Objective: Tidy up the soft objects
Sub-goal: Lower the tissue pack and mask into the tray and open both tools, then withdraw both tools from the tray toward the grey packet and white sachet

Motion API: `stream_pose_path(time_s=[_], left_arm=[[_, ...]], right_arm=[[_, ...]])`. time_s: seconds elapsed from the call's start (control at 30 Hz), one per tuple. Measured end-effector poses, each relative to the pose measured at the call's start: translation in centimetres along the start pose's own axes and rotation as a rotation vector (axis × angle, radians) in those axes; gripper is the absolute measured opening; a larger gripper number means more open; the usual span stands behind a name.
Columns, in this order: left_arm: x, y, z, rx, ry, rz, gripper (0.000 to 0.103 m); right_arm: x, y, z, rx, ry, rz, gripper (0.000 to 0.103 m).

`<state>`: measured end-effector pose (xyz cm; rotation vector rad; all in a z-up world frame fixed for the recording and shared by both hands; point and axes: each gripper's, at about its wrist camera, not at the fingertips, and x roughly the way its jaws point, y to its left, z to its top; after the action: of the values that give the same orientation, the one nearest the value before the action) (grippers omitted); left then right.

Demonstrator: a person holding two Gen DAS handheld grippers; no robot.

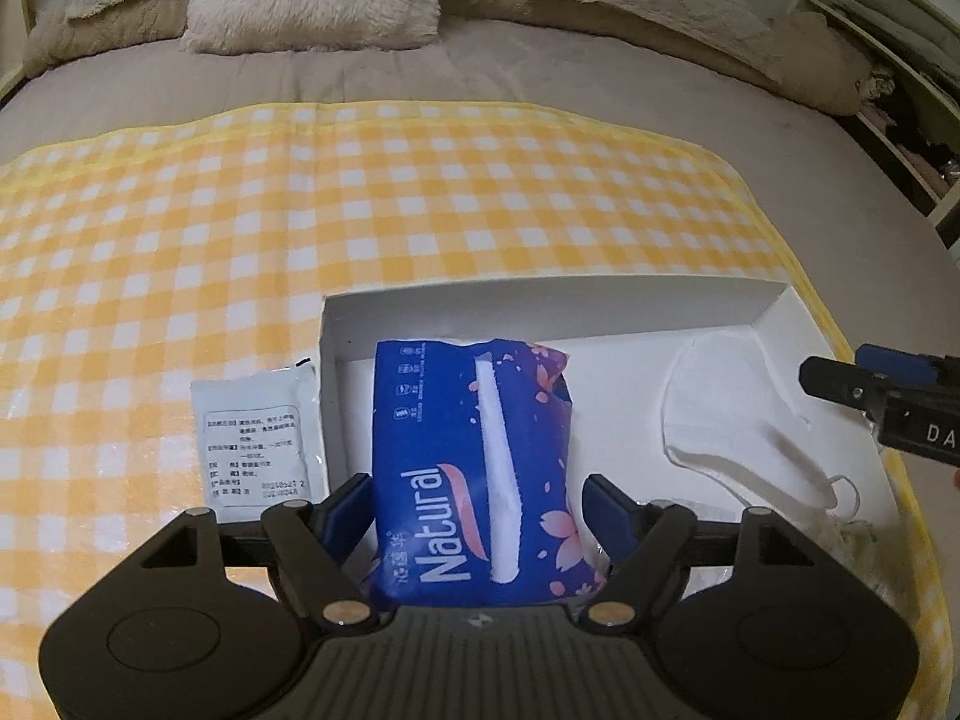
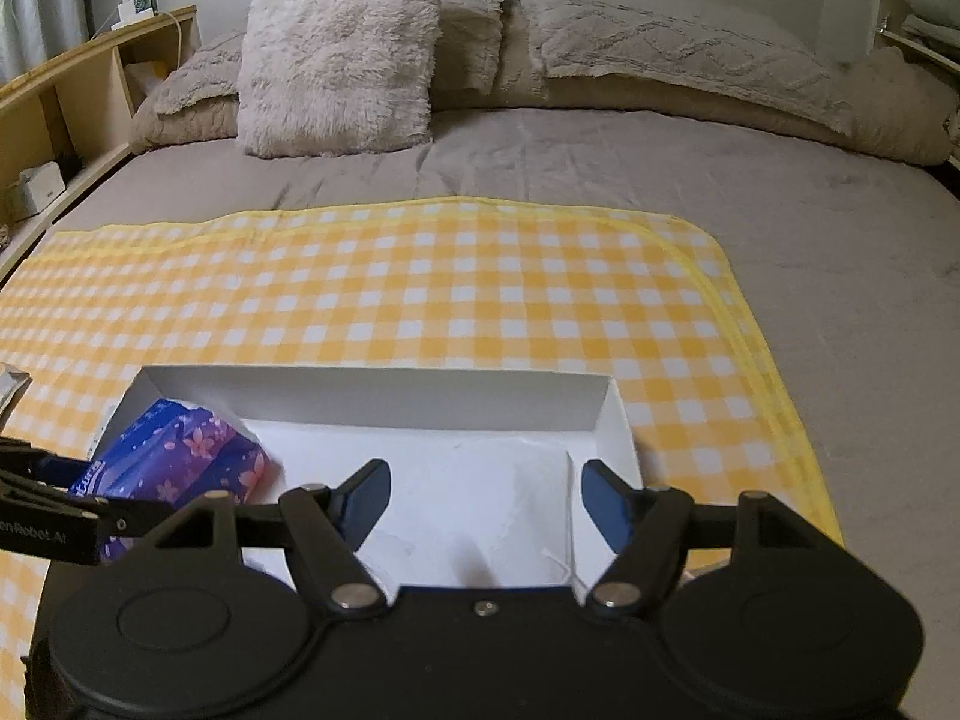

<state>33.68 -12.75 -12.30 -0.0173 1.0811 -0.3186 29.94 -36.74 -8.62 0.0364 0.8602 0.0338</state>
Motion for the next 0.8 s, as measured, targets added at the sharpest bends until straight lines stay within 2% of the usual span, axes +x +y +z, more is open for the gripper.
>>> stream_pose_path(time_s=[0.13, 0.23, 0.3, 0.43, 0.53, 0.7, 0.8], left_arm=[[-0.3, -0.3, 0.3, -0.001, -0.01, 0.016, 0.075], [-1.5, -0.5, 0.4, 0.007, -0.054, 0.038, 0.072], [-2.1, -0.8, 0.7, 0.03, -0.095, 0.038, 0.061], [-2.5, -1.6, 1.6, 0.045, -0.146, -0.033, 0.05], [-2.0, -2.4, 1.9, 0.042, -0.139, -0.097, 0.041], [-0.3, -4.3, 2.0, 0.094, -0.081, -0.17, 0.041], [1.2, -4.8, 1.5, 0.114, -0.05, -0.145, 0.041]], right_arm=[[-0.5, -0.4, -0.1, -0.007, 0.0, -0.011, 0.071], [-1.1, -0.6, -0.1, -0.004, -0.008, -0.009, 0.07], [-1.4, -0.7, -0.1, 0.002, -0.013, -0.002, 0.069], [-1.9, -0.6, 0.0, 0.009, -0.016, 0.013, 0.067], [-2.1, -0.4, 0.0, 0.001, -0.016, 0.028, 0.063], [-2.2, 0.0, 0.1, -0.012, -0.007, 0.054, 0.056], [-2.2, 0.2, 0.0, -0.027, -0.004, 0.066, 0.055]])
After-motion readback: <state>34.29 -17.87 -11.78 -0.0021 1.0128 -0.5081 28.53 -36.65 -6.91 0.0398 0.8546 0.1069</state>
